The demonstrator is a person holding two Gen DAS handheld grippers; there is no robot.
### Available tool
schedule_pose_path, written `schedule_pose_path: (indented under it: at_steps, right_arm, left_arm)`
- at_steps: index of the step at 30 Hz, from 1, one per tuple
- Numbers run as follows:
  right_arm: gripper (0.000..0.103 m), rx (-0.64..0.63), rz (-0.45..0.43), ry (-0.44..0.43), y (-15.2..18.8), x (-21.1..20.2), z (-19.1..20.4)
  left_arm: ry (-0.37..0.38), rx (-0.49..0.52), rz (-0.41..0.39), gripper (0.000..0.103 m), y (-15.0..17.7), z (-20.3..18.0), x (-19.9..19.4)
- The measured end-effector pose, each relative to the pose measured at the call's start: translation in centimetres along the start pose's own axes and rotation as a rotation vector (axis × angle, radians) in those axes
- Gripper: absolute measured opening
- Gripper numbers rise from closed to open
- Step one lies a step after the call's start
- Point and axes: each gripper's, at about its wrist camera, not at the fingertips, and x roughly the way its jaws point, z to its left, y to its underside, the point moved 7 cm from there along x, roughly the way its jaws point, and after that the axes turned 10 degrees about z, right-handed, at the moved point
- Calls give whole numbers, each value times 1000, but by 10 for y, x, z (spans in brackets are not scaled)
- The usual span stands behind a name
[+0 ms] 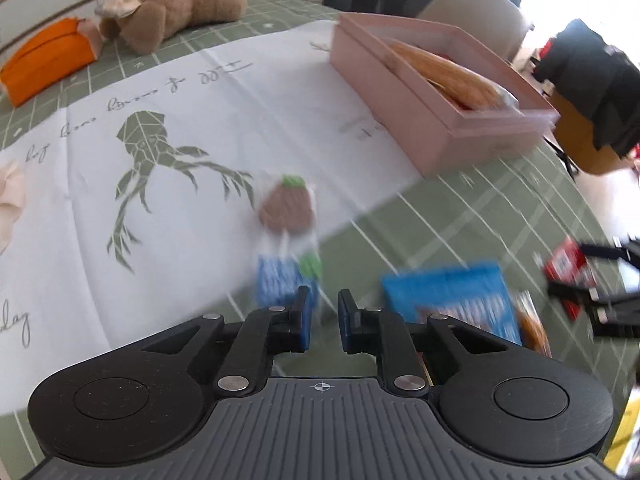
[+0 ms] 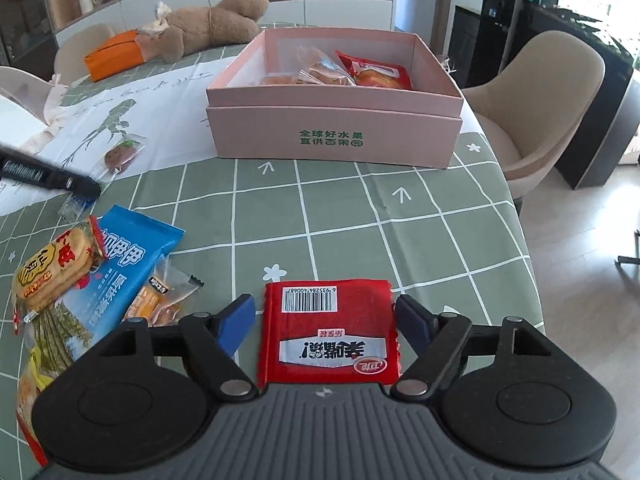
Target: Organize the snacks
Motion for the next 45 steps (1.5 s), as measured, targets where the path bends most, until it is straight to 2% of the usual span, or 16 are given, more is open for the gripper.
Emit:
schedule_pose_path:
  at_steps: [4, 8, 13, 15, 20, 23, 26, 29, 31, 34, 37, 38, 39, 40, 44, 45]
  right_arm:
    - [78, -5, 5, -1, -4, 2, 0]
    - [79, 1, 3, 5, -5, 3, 1]
    - [87, 21, -24, 15, 2, 3, 1]
    - [89, 25, -36, 17, 5, 3, 2]
    - [94, 36, -58, 22, 13, 1, 3]
    - [97, 44, -71, 27, 17, 0, 4]
    - [99, 52, -78, 32, 18, 0, 4]
    - [101, 57, -81, 35, 19, 0, 4]
    - [103, 62, -87, 37, 20, 1, 3]
    - [103, 63, -99, 38, 21, 1, 3]
    - [102, 57, -83, 30, 21, 0, 3]
    - [101, 54, -77, 29, 21, -1, 3]
    - [90, 44, -79, 24, 20, -5, 3]
    - [74, 30, -79, 17, 20, -8, 4]
    - [53, 38, -43, -52, 17, -18, -1]
    - [33, 43, -30, -63, 16, -21, -3]
  left_arm:
    - [2, -21, -19, 19, 9, -4, -10]
    - [-55, -44, -146, 22, -15, 1, -33]
    - [-176, 23, -73, 24, -49, 5, -7]
    - [-186, 33, -25, 24, -52, 6, 6]
    - [-138, 69, -11, 49, -50, -6, 12]
    - [-122, 89, -9, 56, -52, -11, 16]
    - [-104, 77, -14, 56, -56, -9, 16]
    - [-151, 42, -17, 53, -60, 4, 17]
    - [-157, 24, 4, 58, -60, 13, 22]
    - [-141, 5, -20, 54, -62, 20, 22]
    - [-127, 24, -23, 42, -61, 15, 21]
    - [-123, 27, -17, 41, -59, 13, 20]
    - [-116, 28, -13, 41, -56, 10, 19]
    - [-106, 28, -9, 40, -52, 6, 17]
    - [-74, 43, -13, 40, -33, -9, 6]
    - [-70, 45, -16, 40, -28, -13, 2]
